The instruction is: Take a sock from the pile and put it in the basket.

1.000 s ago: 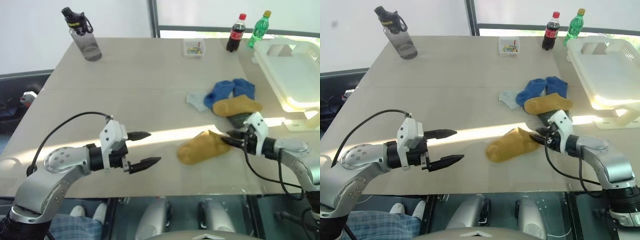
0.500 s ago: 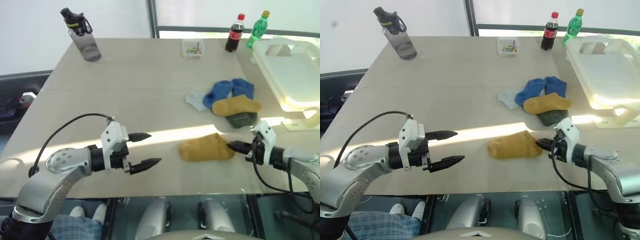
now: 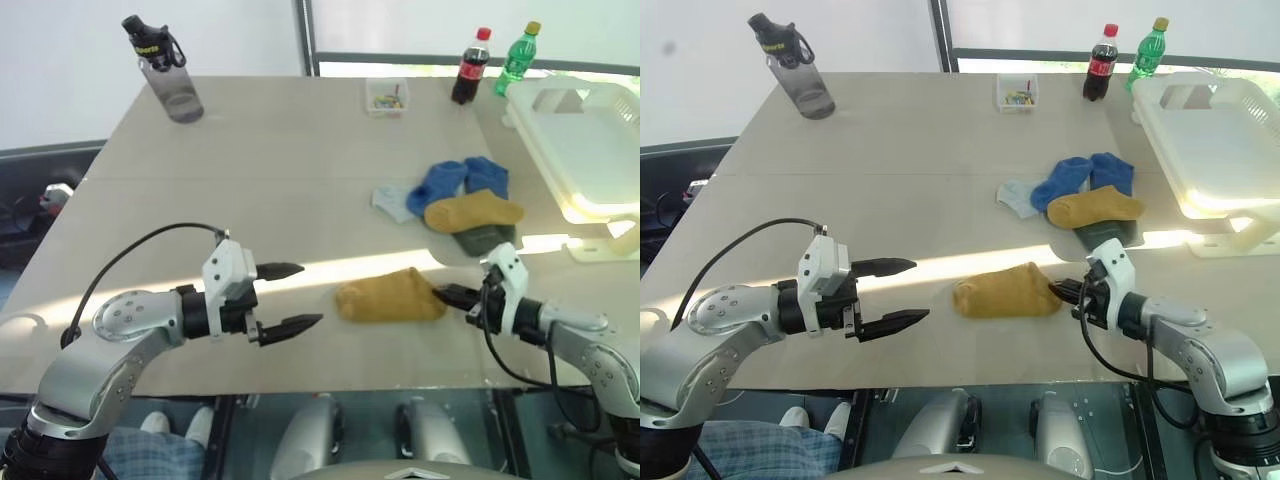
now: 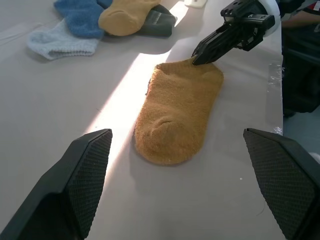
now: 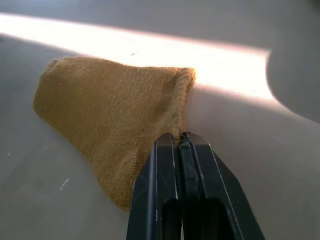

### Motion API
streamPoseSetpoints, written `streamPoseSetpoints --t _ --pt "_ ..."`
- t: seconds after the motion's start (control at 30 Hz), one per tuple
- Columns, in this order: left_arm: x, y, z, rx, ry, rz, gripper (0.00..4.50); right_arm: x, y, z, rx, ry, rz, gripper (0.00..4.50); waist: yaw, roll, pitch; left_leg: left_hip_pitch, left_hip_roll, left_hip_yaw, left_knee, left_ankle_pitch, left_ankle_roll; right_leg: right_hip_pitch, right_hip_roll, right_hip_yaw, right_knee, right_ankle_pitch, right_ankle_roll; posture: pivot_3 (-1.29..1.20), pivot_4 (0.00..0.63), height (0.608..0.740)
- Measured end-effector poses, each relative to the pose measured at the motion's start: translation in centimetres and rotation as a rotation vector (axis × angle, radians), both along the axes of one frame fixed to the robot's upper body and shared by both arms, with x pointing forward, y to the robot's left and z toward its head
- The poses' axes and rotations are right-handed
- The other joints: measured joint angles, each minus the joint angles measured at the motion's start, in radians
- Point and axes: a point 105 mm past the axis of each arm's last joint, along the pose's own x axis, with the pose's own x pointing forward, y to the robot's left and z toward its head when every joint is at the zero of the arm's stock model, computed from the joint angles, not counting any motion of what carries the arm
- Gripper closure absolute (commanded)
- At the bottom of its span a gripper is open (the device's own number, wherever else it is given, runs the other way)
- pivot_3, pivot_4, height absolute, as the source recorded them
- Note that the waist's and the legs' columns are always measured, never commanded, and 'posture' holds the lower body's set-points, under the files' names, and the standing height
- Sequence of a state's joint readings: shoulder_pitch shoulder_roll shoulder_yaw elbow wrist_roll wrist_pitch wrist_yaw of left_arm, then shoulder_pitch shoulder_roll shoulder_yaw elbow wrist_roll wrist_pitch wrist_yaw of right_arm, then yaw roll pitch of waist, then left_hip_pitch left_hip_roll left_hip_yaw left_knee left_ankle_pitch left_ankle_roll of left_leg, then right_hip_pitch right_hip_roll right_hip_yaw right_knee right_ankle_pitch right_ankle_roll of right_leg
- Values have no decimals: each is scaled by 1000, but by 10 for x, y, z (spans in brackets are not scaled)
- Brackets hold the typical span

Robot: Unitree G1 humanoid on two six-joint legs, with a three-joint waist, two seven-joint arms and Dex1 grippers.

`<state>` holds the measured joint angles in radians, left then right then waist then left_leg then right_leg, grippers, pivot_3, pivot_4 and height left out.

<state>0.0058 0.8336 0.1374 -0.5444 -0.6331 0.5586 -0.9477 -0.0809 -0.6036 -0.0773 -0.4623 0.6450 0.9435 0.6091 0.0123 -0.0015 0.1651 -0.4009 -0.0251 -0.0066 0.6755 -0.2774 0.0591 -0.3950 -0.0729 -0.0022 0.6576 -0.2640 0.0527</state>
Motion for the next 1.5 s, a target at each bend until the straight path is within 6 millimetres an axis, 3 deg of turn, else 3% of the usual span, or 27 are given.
streamPoseSetpoints --t 0.1,0.3,0.47,0.57,0.67,0.8,0.93,1.07,1.1,1.17,1.2,1.23,1.27,1.3,1.5 --pt "1 1 0 2 -2 5 0 -1 -2 3 -16 5 6 4442 0 0 0 0 0 0 0 0 0 0 0 0 0 0 0 0 150 740" --pt "1 0 0 -4 -8 11 0 -6 -21 19 -61 -4 31 2232 0 0 0 0 0 0 0 0 1 1 0 0 0 0 0 0 150 740" --pt "3 0 0 -5 -12 17 0 19 -56 31 -96 -86 -114 2232 -2 0 0 0 0 0 0 0 0 1 1 0 0 0 0 0 150 740" --pt "4 -2 0 -7 -16 9 0 35 -57 44 -120 -199 -139 2232 -5 0 0 1 0 1 0 0 0 0 1 1 1 0 0 0 150 740" --pt "4 -4 1 -7 -23 -1 0 57 -46 51 -194 -326 -137 2232 -9 0 0 1 0 2 0 0 0 0 2 1 2 0 0 0 150 740" --pt "5 -4 1 -7 -25 -1 0 81 -29 35 -284 -389 -127 2232 -14 0 0 1 0 2 1 0 0 0 2 1 2 0 0 0 150 740" --pt "5 -4 2 -6 -29 -2 0 99 -9 30 -296 -428 -116 2232 -18 0 0 1 0 2 1 1 -1 0 2 1 2 0 0 0 150 740" --pt "5 -3 1 -5 -26 1 0 109 -6 31 -304 -454 -137 2232 -19 0 0 1 0 2 1 1 -1 0 2 1 2 0 0 0 150 740" --pt "5 -3 0 -5 -24 5 0 110 -4 30 -294 -456 -139 2760 -22 0 0 1 0 2 1 1 -1 0 2 1 2 0 0 0 150 740" --pt "5 -3 0 -5 -23 9 0 111 -3 28 -291 -454 -141 3146 -23 0 0 1 0 2 1 1 -1 -1 2 1 2 0 0 0 150 740" --pt "4 -2 -1 -5 -20 15 0 113 -5 25 -305 -452 -144 3726 -23 0 0 1 0 2 1 1 -1 -1 2 1 2 0 0 0 150 740" --pt "4 -1 -1 -4 -19 17 0 113 -5 25 -308 -453 -141 4012 -24 0 0 1 0 2 1 1 -1 -1 2 1 2 0 0 0 150 740" --pt "4 -1 -2 -4 -17 19 0 113 -5 25 -311 -456 -138 4012 -24 0 0 1 0 2 1 1 -1 -1 2 1 2 0 0 0 150 740" --pt "4 0 -2 -4 -17 21 0 113 -5 25 -311 -458 -135 4396 -24 0 0 1 0 2 1 1 -1 -1 2 1 2 0 0 0 150 740" --pt "5 2 1 -3 -29 36 0 109 6 32 -283 -475 -93 4396 -24 0 0 1 0 2 1 1 -1 -1 2 2 3 0 0 0 150 740"
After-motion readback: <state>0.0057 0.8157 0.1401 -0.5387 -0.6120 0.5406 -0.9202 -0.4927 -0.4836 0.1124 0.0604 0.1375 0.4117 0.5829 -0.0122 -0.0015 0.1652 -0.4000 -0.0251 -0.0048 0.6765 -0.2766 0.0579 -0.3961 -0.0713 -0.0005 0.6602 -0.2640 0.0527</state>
